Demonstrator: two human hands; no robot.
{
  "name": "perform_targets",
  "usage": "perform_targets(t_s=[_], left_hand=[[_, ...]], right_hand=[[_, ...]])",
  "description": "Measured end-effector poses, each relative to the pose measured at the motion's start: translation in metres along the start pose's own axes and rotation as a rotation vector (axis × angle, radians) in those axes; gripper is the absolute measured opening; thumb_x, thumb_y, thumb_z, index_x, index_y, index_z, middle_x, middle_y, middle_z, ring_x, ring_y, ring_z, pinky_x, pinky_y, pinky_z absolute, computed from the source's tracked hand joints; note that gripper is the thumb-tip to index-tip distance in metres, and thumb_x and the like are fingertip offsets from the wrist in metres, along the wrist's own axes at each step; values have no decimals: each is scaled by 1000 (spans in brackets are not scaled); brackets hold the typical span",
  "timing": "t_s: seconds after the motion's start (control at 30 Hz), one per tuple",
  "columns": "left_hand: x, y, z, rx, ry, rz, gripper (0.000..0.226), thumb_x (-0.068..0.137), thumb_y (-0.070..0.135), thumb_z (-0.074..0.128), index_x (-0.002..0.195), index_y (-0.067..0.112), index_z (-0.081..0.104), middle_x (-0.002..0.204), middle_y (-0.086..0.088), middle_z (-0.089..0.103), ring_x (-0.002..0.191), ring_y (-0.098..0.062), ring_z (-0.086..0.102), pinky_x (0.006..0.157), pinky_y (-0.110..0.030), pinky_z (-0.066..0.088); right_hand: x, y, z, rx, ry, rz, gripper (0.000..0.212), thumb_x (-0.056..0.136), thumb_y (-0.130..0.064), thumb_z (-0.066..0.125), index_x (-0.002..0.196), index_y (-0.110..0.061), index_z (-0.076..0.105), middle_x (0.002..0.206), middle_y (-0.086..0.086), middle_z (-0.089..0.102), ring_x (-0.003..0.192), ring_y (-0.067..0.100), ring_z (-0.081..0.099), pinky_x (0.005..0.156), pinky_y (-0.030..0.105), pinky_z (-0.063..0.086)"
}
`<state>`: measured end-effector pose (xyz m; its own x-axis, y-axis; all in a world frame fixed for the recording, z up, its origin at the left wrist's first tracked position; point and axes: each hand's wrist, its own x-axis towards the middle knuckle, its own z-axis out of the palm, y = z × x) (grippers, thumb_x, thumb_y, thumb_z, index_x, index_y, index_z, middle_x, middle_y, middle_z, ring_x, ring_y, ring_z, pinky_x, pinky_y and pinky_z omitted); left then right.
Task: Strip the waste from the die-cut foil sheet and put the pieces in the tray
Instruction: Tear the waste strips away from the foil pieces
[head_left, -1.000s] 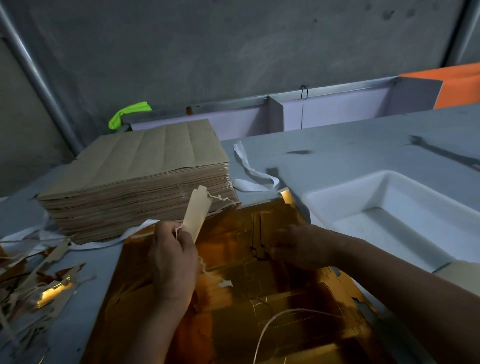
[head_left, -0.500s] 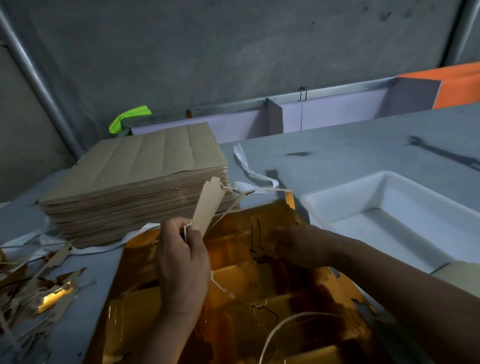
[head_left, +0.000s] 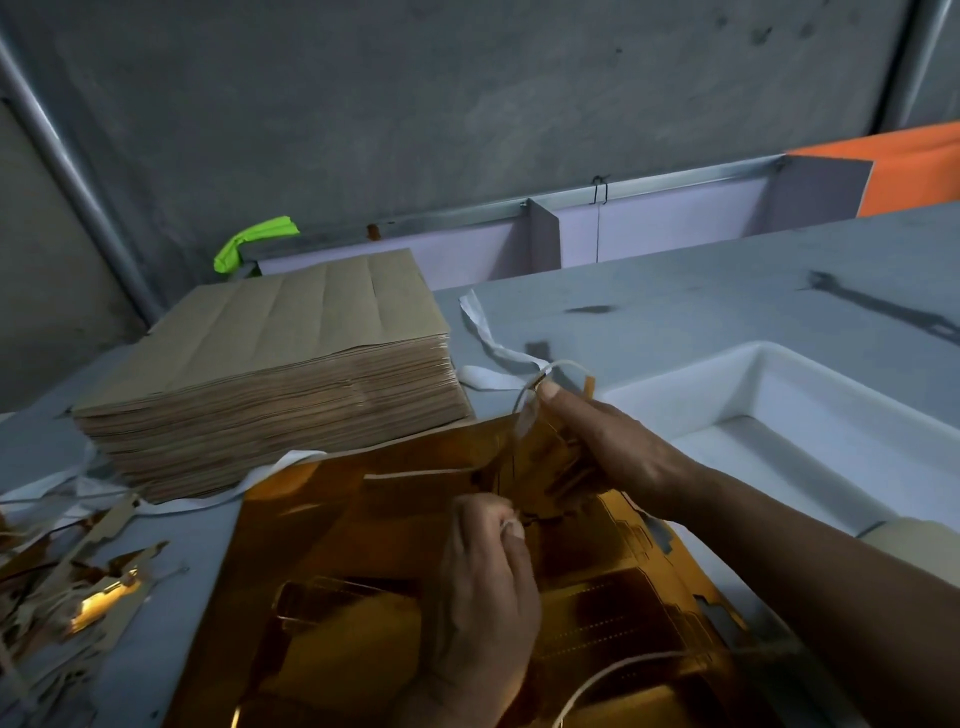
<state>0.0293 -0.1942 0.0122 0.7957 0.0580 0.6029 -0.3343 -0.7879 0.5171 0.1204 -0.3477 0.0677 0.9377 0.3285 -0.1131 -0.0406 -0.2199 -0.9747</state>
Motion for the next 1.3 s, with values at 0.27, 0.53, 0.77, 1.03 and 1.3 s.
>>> perform_targets(t_s=[0.27,0.53,0.77,1.03,1.3], left_hand=[[-1,-8,-4,74,-277,55,11,91,47,38,90,38,42,95,20,41,83,8,43,63,-9,37],[61,-55,-22,196,-358,-335,29,101,17,44,122,33,55,124,14,45,90,-1,48,58,-13,36],[48,-83,-4,292,-532,-357,46,105,21,35,149,33,33,156,4,28,136,-13,35,103,-26,38],[31,-96,13,450,-462,-285,44,105,39,26,148,38,32,157,6,26,144,-15,25,117,-36,22],[29,-101,18,452,-442,-298,45,104,45,22,148,44,30,157,8,26,144,-15,24,117,-37,20]], right_hand=[[3,1,2,-307,-8,8,55,89,0,62,133,-27,43,110,6,60,84,22,70,62,25,59],[4,2,0,-452,-6,-62,61,88,-5,64,136,-33,38,113,1,57,96,18,63,75,28,58],[0,-2,3,-409,-48,-63,27,100,-25,53,127,-26,51,107,-1,64,98,20,64,88,39,56],[-3,-5,2,-298,-31,-93,33,97,-8,44,84,-27,66,75,-3,60,69,15,53,64,33,43],[-2,-3,3,-555,-10,-56,24,95,-9,53,82,-26,63,77,-7,59,67,5,55,57,17,39]])
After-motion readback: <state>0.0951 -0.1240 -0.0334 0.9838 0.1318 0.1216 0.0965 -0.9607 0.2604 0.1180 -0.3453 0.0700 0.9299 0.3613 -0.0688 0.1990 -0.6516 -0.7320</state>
